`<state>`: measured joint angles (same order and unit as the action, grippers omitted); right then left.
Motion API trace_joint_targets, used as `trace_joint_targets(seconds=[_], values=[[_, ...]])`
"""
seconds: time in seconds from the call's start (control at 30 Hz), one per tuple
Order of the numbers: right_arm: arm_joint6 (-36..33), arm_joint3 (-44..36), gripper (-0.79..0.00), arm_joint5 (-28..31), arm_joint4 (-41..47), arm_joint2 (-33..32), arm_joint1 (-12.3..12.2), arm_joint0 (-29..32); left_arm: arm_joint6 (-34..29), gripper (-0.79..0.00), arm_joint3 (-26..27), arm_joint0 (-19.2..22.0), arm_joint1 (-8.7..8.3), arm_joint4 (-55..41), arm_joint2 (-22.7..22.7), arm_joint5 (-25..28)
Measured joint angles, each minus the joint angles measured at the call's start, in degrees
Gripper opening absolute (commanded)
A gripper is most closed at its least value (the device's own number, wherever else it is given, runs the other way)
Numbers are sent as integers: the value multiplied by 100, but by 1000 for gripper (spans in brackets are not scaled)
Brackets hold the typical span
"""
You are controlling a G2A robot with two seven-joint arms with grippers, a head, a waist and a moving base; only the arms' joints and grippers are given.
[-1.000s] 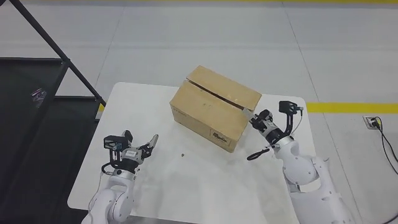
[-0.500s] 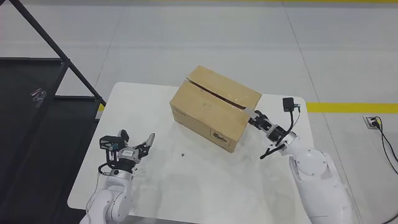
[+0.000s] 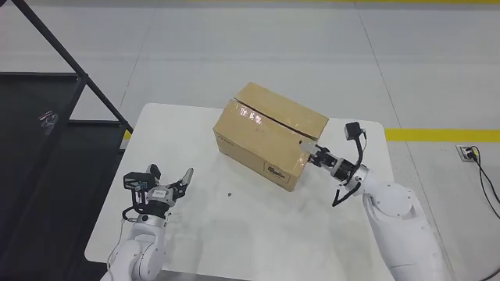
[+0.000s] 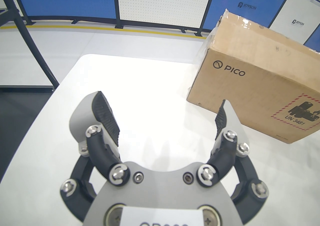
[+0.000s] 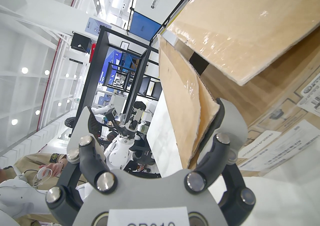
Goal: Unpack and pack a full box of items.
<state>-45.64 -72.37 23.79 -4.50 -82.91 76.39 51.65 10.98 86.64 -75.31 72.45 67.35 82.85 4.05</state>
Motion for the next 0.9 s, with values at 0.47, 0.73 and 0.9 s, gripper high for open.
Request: trace_joint_targets(seconds=[0.47,0.73,0.9], values=[[255,-350,-671,-23,-449,229,-83,204,-30,0,16,-1,10,35,13,43],[293,-461,-785,-61,-457,333,-123,256,-18,0,10,-31,17,50,15,40],[77,-483,-785,60,-388,399,-159,277,-19,0,8,-34,21,58,27,29]])
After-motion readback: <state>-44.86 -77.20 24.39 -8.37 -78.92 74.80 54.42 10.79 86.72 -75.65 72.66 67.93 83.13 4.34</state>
